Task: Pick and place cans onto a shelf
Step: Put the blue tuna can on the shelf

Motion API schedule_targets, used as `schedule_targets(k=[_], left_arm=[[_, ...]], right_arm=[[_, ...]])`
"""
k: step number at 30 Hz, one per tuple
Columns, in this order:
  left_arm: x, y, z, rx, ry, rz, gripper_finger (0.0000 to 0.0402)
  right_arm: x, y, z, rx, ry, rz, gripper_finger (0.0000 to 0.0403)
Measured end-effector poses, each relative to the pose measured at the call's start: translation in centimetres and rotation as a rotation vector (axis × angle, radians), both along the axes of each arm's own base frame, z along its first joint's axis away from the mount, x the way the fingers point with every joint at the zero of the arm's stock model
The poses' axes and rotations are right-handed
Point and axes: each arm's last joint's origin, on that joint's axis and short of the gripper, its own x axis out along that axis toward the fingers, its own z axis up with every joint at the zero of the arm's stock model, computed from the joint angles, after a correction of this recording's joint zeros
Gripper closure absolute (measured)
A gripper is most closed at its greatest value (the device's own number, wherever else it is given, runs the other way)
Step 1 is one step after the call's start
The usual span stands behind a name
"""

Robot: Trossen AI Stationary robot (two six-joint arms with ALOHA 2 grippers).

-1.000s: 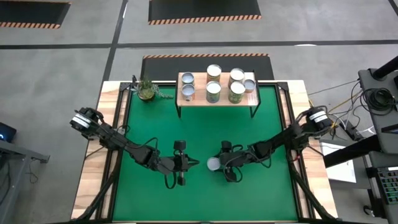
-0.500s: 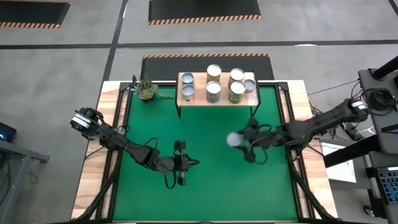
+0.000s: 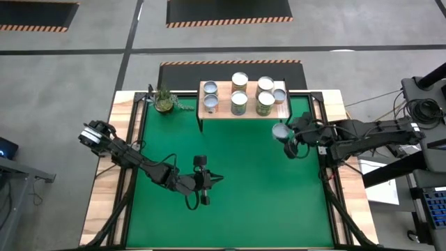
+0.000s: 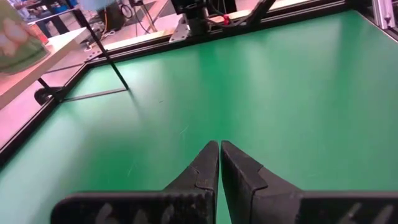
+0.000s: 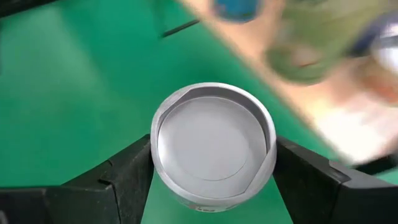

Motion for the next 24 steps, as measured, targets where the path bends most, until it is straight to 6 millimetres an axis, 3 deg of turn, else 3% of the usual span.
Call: schedule_targets(k=[11,24], left_arm=[[0.0,0.0,0.0,0.0,0.0,-0.001,0.0402],[0.0,0.0,0.0,0.0,0.001,0.0,0.0402]], right_arm=[[-0.1,-3.0,0.1,-0.118,0.106,-0.175,0.0129],[-0.6,-5.7,-0.3,-0.051,0.156,-0.24,0.0127]])
